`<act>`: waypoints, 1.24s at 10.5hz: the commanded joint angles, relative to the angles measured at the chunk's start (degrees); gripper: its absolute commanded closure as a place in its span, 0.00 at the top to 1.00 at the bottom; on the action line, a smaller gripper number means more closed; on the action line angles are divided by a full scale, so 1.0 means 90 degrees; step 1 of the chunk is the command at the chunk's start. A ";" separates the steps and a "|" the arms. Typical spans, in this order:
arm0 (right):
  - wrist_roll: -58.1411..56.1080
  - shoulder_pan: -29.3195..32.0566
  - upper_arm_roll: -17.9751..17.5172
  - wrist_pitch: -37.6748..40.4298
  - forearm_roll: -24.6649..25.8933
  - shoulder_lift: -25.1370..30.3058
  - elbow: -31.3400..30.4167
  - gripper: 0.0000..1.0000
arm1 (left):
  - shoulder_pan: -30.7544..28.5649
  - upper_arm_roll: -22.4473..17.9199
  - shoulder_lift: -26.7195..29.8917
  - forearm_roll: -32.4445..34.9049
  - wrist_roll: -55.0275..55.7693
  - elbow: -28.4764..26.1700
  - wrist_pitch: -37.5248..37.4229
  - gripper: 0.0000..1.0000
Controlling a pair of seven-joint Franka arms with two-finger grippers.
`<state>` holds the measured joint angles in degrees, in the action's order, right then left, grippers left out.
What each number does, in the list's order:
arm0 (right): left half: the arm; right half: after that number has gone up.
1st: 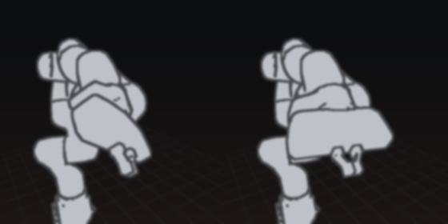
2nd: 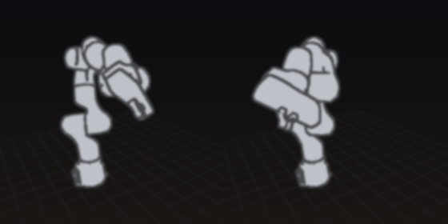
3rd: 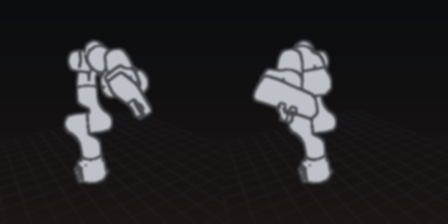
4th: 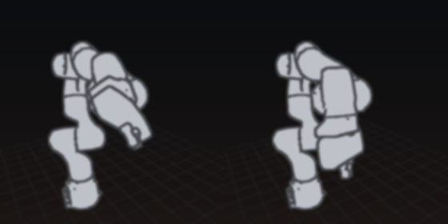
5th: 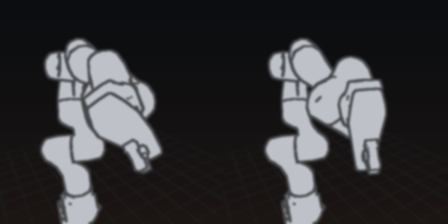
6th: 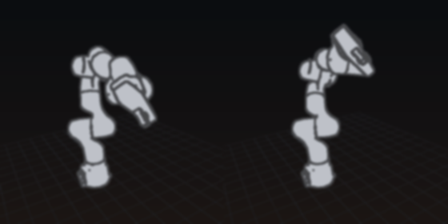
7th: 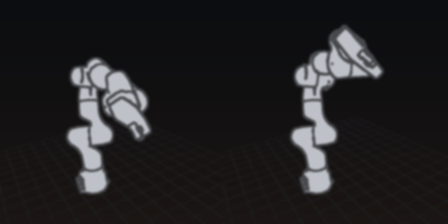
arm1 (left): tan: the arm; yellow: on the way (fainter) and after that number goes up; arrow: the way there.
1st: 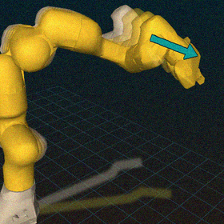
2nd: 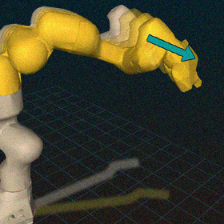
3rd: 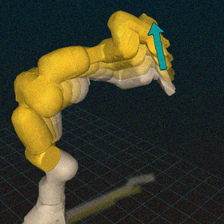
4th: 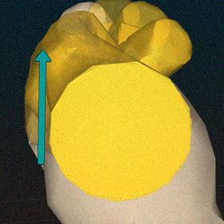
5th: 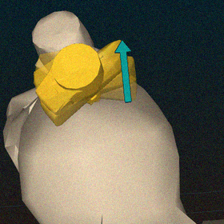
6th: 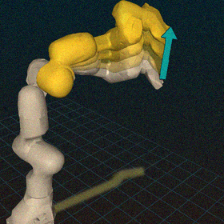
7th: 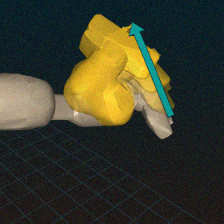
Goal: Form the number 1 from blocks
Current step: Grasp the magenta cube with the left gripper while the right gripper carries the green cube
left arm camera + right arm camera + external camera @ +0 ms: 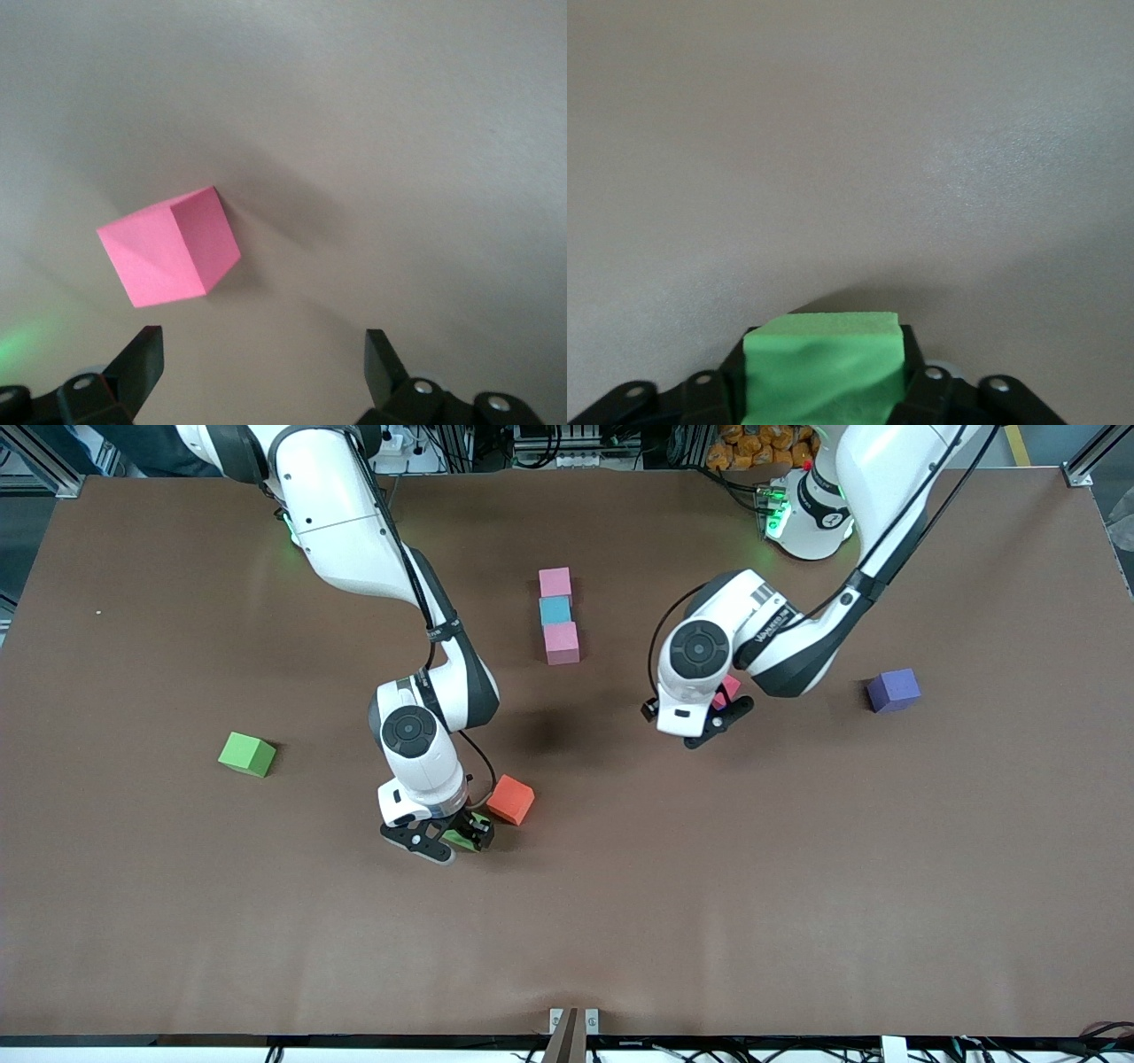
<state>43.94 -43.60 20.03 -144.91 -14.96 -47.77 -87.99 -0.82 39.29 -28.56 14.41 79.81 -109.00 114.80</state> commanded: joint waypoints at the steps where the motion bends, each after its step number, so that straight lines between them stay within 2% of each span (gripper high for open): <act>1: -0.0126 -0.0068 0.0108 0.0076 -0.0164 -0.0073 0.0148 0.46 | -0.0328 0.0078 0.0243 0.0127 0.0067 -0.0581 0.0406 1.00; 2: -0.0136 -0.0106 0.0157 0.0095 -0.0164 0.0053 0.0138 0.46 | -0.0406 0.0078 0.0408 0.0117 0.0125 -0.0903 0.0650 1.00; 5: -0.0612 -0.0165 0.0264 0.0640 -0.0135 0.1018 -0.0164 0.48 | -0.0622 0.0087 0.0965 0.0117 0.0184 -0.1783 0.1178 1.00; 7: -0.0741 -0.0564 0.0314 0.0769 -0.0126 0.1410 -0.0408 0.48 | -0.0826 0.0116 0.1074 0.0108 0.0436 -0.1950 0.1248 1.00; 10: -0.0702 -0.1442 0.0304 0.0896 -0.0145 0.1383 -0.0594 0.49 | -0.0924 0.0117 0.1132 0.0108 0.1061 -0.2184 0.1793 1.00; 13: -0.1198 -0.1854 0.0090 0.0848 -0.0164 0.1470 -0.1178 0.49 | -0.0925 0.0117 0.1453 0.0108 0.1629 -0.2720 0.2360 1.00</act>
<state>37.04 -59.89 21.65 -136.49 -14.96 -36.28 -95.02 -8.23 39.48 -19.61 14.50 91.39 -128.93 133.24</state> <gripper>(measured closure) 0.419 0.000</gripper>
